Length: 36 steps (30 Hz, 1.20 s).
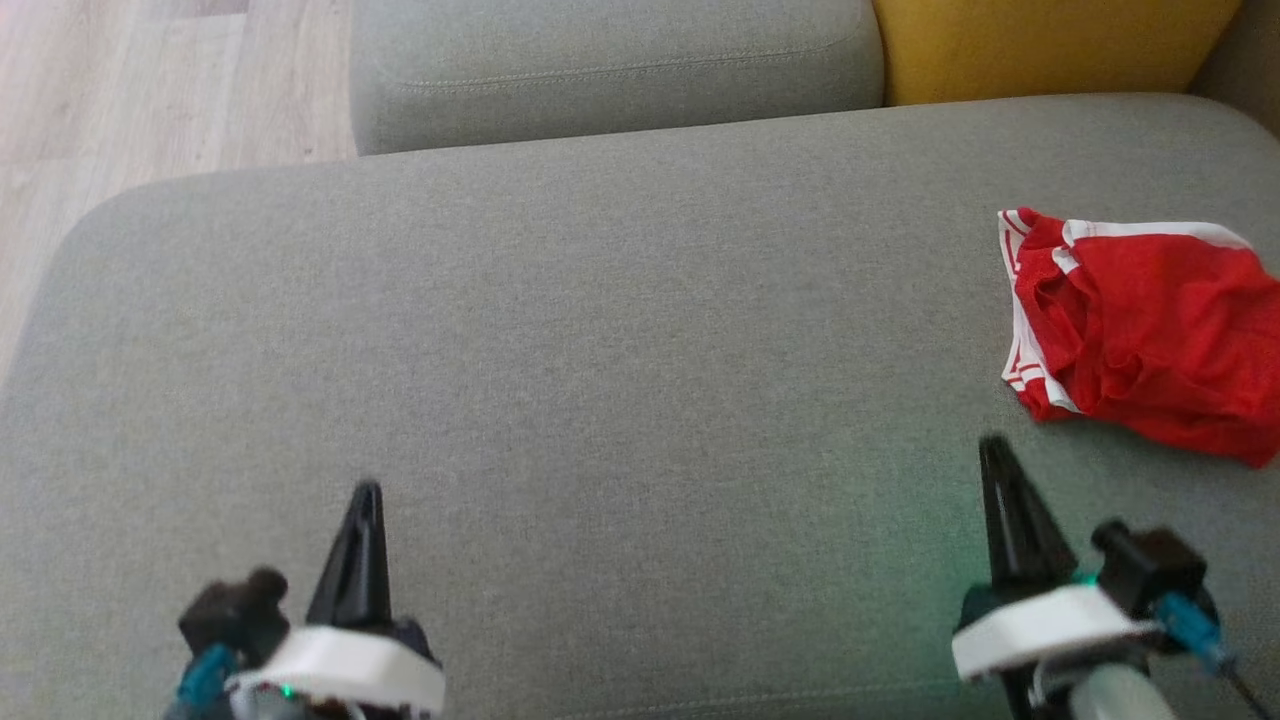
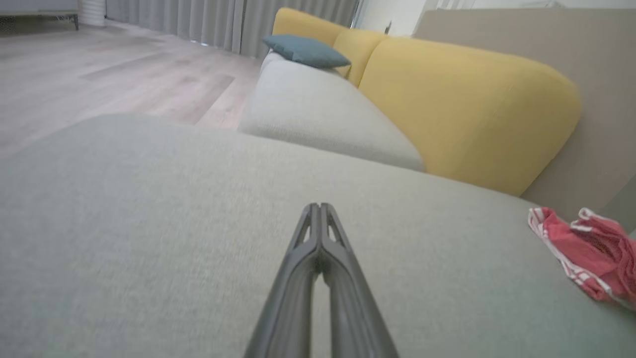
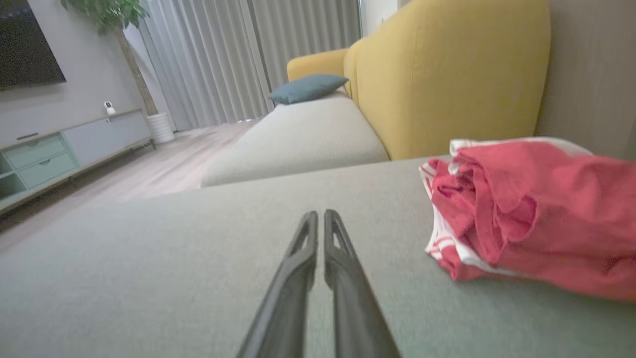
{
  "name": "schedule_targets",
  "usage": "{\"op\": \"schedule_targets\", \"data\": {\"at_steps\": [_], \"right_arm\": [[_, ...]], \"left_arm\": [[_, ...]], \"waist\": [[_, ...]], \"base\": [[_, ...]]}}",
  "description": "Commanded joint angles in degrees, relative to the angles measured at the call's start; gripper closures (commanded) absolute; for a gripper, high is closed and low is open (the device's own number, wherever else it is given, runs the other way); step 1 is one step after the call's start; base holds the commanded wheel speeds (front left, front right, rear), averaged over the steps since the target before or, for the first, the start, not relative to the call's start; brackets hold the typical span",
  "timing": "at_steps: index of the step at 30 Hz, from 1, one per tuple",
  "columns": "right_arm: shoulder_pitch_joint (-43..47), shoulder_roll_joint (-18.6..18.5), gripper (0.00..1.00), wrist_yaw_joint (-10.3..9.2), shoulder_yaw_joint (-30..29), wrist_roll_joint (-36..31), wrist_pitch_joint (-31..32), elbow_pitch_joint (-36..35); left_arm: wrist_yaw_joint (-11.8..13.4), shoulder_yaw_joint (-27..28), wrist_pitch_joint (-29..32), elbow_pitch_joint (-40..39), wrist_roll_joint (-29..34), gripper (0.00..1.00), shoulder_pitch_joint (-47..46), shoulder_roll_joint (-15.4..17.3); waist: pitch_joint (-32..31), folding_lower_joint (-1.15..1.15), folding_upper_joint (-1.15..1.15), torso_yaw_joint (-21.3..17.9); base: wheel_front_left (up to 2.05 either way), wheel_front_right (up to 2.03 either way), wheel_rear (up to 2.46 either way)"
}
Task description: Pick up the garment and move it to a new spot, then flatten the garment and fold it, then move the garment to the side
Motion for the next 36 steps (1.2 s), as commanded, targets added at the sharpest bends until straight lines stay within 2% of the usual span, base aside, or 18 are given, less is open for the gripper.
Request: {"op": "schedule_targets", "data": {"at_steps": [1,36], "right_arm": [[-0.7,0.0,1.00,0.00,0.0,1.4,0.1,-1.3],[-2.2,-1.1,1.00,0.06,-1.5,24.9,4.7,-1.5]], "left_arm": [[-0.1,0.1,0.2,-1.2,-1.2,1.00,-0.8,0.1],[-2.3,3.0,4.8,0.9,-22.0,1.00,-3.7,1.1]], "waist": [[0.0,0.00,0.00,0.0],[-0.1,0.00,0.00,0.8]], "base": [[0.00,0.00,0.00],[0.00,0.00,0.00]]}}
